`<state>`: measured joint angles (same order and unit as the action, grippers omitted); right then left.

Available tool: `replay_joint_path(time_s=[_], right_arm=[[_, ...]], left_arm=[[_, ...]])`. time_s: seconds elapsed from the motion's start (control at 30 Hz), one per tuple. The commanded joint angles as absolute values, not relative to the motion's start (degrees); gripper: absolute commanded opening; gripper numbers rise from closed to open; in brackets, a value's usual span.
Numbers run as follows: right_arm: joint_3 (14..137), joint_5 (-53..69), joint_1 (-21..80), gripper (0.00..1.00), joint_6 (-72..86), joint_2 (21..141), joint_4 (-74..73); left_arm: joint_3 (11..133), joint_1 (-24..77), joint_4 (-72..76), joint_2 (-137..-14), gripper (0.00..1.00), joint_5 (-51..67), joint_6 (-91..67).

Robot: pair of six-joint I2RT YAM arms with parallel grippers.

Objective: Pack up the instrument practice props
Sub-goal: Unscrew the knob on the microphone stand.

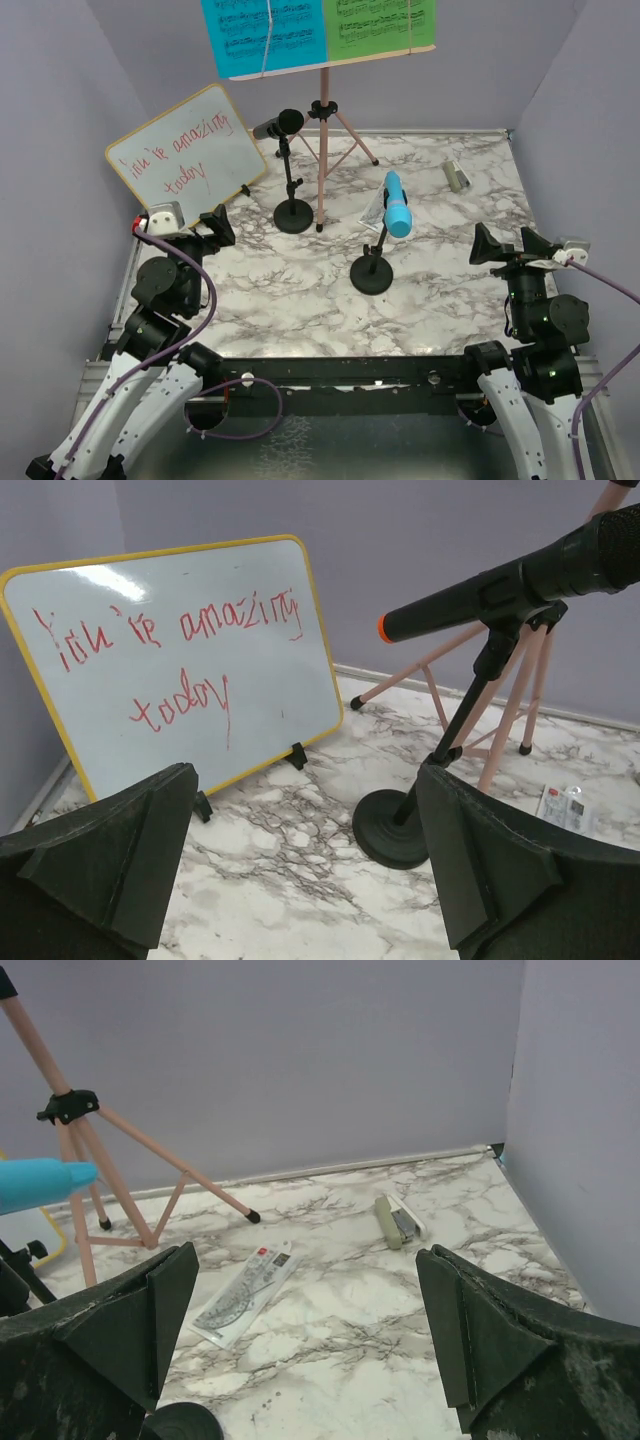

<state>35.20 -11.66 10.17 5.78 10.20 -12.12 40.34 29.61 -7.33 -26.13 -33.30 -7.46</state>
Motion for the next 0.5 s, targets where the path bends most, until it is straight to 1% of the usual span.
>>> replay_joint_path(time_s=[0.0, 0.13, 0.3, 0.47], right_arm=[[36.02, -10.02, 10.46, 1.0, 4.45, 10.32, -12.55], [35.14, -10.0, 10.46, 1.0, 4.55, 9.28, -12.17], [35.39, -6.86, 10.46, 1.0, 4.57, 10.0, -11.84], [36.66, -5.21, 10.5, 1.0, 8.28, 13.41, -13.31]], left_arm=[[39.81, 28.42, -6.25, -26.24, 0.99, -29.86, -8.5], [39.89, 27.83, -6.3, -26.5, 0.99, -28.77, -8.85], [40.01, 27.0, -6.43, -26.78, 0.99, -28.6, -9.39], [40.21, 26.97, -6.72, -28.44, 0.99, -26.63, -8.46]])
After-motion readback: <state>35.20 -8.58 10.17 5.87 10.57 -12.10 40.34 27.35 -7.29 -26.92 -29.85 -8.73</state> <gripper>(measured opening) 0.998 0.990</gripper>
